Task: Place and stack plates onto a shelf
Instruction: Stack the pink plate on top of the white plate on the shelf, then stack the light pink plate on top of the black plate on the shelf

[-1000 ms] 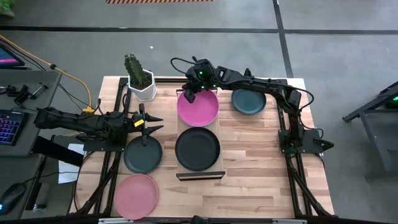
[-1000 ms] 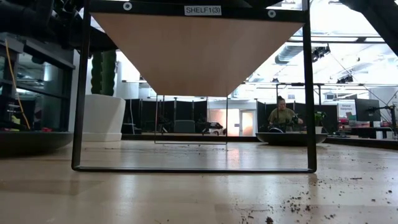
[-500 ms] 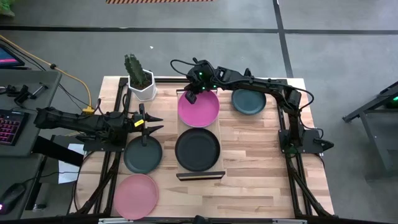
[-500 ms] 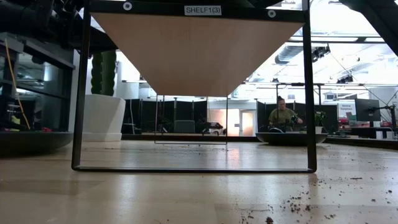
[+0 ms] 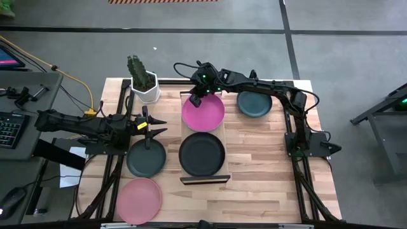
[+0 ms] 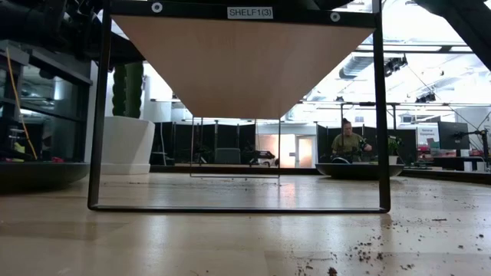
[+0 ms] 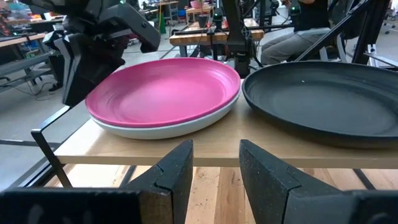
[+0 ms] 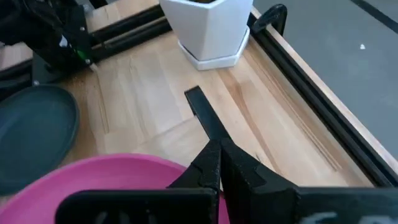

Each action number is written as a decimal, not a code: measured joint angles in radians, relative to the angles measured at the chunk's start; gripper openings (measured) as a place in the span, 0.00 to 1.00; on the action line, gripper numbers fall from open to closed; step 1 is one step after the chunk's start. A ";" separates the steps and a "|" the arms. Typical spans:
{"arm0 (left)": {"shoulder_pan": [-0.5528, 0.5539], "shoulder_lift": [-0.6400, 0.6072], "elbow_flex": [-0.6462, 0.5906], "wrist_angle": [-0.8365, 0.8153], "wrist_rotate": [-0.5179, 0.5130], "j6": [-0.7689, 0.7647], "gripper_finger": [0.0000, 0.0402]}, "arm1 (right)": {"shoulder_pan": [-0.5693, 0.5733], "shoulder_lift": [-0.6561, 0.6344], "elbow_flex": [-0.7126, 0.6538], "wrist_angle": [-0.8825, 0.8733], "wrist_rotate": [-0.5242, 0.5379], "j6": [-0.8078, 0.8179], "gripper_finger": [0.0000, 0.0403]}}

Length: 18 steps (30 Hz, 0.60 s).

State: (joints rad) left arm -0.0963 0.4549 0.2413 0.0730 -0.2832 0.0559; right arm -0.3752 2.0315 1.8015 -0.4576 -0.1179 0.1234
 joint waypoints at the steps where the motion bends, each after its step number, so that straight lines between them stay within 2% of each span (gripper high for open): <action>1: 0.000 0.000 0.000 0.000 0.000 0.000 0.30 | 0.000 0.000 0.000 0.011 -0.001 -0.001 0.00; 8: 0.000 0.000 0.000 0.000 -0.022 0.018 0.30 | -0.007 -0.041 0.004 0.042 -0.012 -0.028 0.00; 14: 0.000 0.000 0.000 -0.003 -0.023 0.025 0.30 | -0.012 -0.143 -0.011 -0.165 0.012 -0.116 0.00; 18: -0.001 0.000 0.000 -0.004 -0.024 0.025 0.30 | -0.010 -0.249 -0.134 -0.221 0.096 -0.140 0.00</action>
State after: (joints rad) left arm -0.0969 0.4550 0.2413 0.0687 -0.3073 0.0811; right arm -0.3855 1.7825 1.6677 -0.6782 -0.0220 -0.0166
